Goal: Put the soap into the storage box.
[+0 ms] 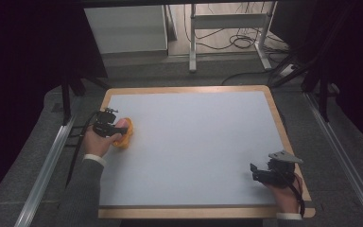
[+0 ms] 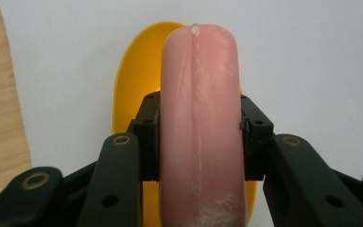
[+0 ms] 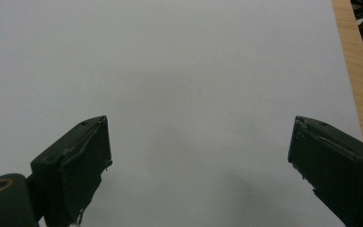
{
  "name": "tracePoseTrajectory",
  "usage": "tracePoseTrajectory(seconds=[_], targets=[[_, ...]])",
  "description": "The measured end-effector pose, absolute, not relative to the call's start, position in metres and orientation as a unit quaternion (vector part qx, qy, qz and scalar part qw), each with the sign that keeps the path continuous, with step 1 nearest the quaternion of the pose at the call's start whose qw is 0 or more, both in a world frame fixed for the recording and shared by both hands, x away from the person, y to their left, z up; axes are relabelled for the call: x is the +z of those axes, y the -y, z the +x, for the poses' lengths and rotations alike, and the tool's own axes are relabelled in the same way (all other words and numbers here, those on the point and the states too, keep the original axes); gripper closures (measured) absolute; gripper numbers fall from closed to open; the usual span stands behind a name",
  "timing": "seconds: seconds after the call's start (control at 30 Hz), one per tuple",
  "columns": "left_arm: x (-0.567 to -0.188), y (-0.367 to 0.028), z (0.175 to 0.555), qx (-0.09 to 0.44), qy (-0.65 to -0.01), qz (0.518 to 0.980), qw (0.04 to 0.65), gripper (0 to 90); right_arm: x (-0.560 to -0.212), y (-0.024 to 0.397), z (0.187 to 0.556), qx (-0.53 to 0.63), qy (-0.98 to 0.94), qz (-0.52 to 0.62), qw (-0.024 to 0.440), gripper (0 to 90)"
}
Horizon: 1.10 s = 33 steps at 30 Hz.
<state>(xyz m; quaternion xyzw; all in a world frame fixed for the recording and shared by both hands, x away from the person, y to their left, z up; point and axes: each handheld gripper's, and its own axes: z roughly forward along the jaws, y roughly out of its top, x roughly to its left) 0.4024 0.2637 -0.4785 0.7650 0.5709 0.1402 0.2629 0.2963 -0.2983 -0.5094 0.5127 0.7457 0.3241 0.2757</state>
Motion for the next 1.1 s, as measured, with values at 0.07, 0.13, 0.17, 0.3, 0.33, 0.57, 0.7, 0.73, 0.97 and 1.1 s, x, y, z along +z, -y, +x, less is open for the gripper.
tracePoseTrajectory(seconds=[0.07, 0.13, 0.17, 0.3, 0.33, 0.57, 0.7, 0.73, 0.97, 1.1], targets=[[-0.482, -0.264, 0.403, 0.137, -0.573, 0.766, 0.259, 60.0, -0.509, 0.298, 0.296, 0.326, -0.747, 0.511, 0.274, 6.2], [-0.485, -0.263, 0.403, 0.136, -0.572, 0.768, 0.256, 59.9, -0.509, 0.297, 0.296, 0.328, -0.747, 0.508, 0.276, 6.3], [-0.485, -0.263, 0.403, 0.136, -0.572, 0.766, 0.260, 59.9, -0.509, 0.297, 0.296, 0.328, -0.747, 0.508, 0.276, 6.3], [-0.478, -0.266, 0.400, 0.147, -0.574, 0.755, 0.280, 46.5, -0.509, 0.296, 0.296, 0.326, -0.748, 0.508, 0.276, 6.3], [-0.476, -0.266, 0.399, 0.155, -0.574, 0.752, 0.283, 42.3, -0.509, 0.296, 0.296, 0.325, -0.748, 0.507, 0.277, 6.3], [-0.465, -0.267, 0.387, 0.171, -0.559, 0.753, 0.301, 28.4, -0.509, 0.296, 0.296, 0.326, -0.749, 0.507, 0.276, 6.2], [-0.458, -0.262, 0.379, 0.179, -0.547, 0.755, 0.313, 28.0, -0.509, 0.295, 0.296, 0.325, -0.749, 0.506, 0.276, 6.2], [-0.457, -0.261, 0.377, 0.180, -0.544, 0.756, 0.316, 27.9, -0.509, 0.295, 0.296, 0.325, -0.750, 0.507, 0.276, 6.2], [-0.454, -0.247, 0.354, 0.167, -0.511, 0.769, 0.346, 28.5, -0.510, 0.295, 0.296, 0.324, -0.750, 0.507, 0.276, 6.3], [-0.455, -0.237, 0.340, 0.162, -0.490, 0.775, 0.364, 29.0, -0.509, 0.294, 0.296, 0.325, -0.750, 0.506, 0.276, 6.3]])
